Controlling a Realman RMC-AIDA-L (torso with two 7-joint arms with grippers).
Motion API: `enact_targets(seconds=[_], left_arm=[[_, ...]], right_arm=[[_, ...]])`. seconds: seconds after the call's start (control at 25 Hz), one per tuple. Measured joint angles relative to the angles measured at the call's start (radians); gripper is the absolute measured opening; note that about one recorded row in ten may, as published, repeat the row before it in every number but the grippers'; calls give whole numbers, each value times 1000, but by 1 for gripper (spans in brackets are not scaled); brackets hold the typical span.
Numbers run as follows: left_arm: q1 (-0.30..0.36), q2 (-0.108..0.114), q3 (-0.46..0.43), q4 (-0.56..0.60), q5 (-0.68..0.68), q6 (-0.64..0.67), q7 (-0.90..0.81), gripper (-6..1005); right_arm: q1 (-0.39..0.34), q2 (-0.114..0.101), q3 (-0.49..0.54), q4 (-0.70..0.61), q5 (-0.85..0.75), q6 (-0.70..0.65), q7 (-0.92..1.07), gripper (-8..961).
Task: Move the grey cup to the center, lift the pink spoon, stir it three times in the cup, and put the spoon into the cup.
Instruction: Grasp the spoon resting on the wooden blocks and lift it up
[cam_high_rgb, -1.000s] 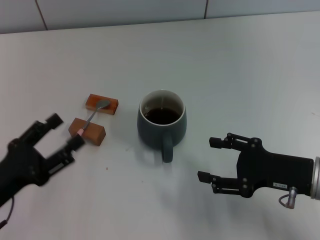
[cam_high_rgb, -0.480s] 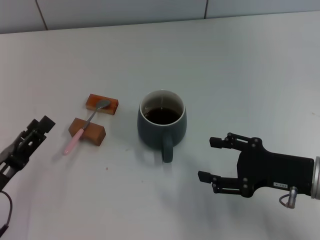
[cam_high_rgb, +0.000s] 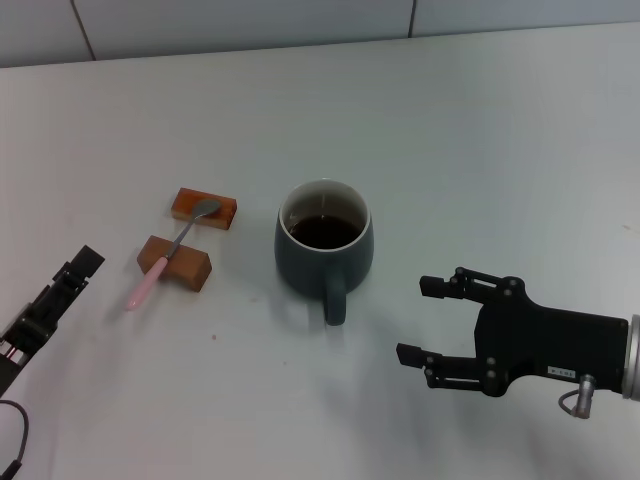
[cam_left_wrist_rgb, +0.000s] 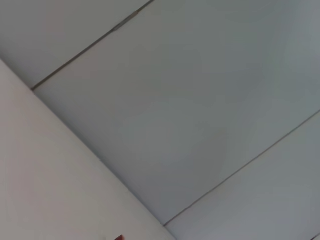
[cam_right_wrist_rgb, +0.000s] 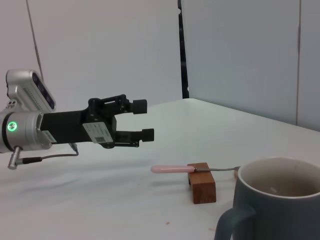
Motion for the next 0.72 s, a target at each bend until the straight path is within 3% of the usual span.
enact_targets(seconds=[0.72], left_arm=[[-9,-2,9,-23,5,-89,-44,866]], right_arm=[[2,-1,0,0,-5,0,-1,825]])
